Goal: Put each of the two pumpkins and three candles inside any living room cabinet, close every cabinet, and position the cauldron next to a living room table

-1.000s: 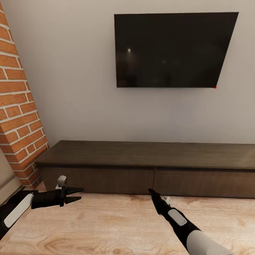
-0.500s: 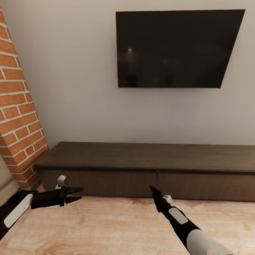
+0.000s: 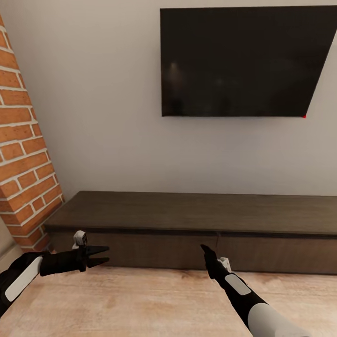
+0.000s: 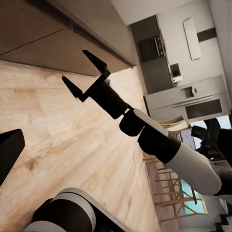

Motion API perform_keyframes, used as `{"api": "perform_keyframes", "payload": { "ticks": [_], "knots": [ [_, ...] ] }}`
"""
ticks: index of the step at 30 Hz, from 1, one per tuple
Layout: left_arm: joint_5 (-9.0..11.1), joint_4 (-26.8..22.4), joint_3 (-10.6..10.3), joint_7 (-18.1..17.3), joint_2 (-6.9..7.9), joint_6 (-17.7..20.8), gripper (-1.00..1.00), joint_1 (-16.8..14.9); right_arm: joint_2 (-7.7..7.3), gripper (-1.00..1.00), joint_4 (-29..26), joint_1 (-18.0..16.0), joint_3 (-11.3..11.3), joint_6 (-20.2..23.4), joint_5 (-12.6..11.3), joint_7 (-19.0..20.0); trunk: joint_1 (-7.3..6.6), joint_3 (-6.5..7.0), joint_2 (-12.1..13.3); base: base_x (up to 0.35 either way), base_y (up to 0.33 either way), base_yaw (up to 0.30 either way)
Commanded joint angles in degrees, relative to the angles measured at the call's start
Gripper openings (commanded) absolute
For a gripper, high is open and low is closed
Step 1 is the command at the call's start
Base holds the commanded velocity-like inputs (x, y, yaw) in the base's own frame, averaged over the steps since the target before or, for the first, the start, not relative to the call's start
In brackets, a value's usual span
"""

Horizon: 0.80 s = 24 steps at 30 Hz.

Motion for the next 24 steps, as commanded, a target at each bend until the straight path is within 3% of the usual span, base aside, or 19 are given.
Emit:
{"api": "perform_keyframes", "payload": {
  "ticks": [1, 17, 24],
  "knots": [
    [0.26, 0.05, -0.19, -0.12, 0.05, 0.3, 1.0, -0.06, -0.04, 1.0, 0.04, -0.04, 0.36, -0.06, -0.62, 0.15, 0.01, -0.06, -0.02, 0.239, 0.198, 0.0],
    [0.18, 0.78, -0.21, -0.14, 0.03, 0.26, 1.0, -0.05, -0.09, 1.0, -0.05, -0.04, 0.34, 0.45, -1.5, 0.5, 0.01, -0.06, -0.02, 0.045, 0.097, -0.01],
    [0.23, 0.79, -0.41, -0.14, -0.21, 0.21, 1.0, -0.05, -0.51, 1.0, -0.03, -0.04, 0.0, 0.52, -1.55, 6.4, 0.01, -0.06, -0.02, 0.126, 0.036, -0.02]
  ]
}}
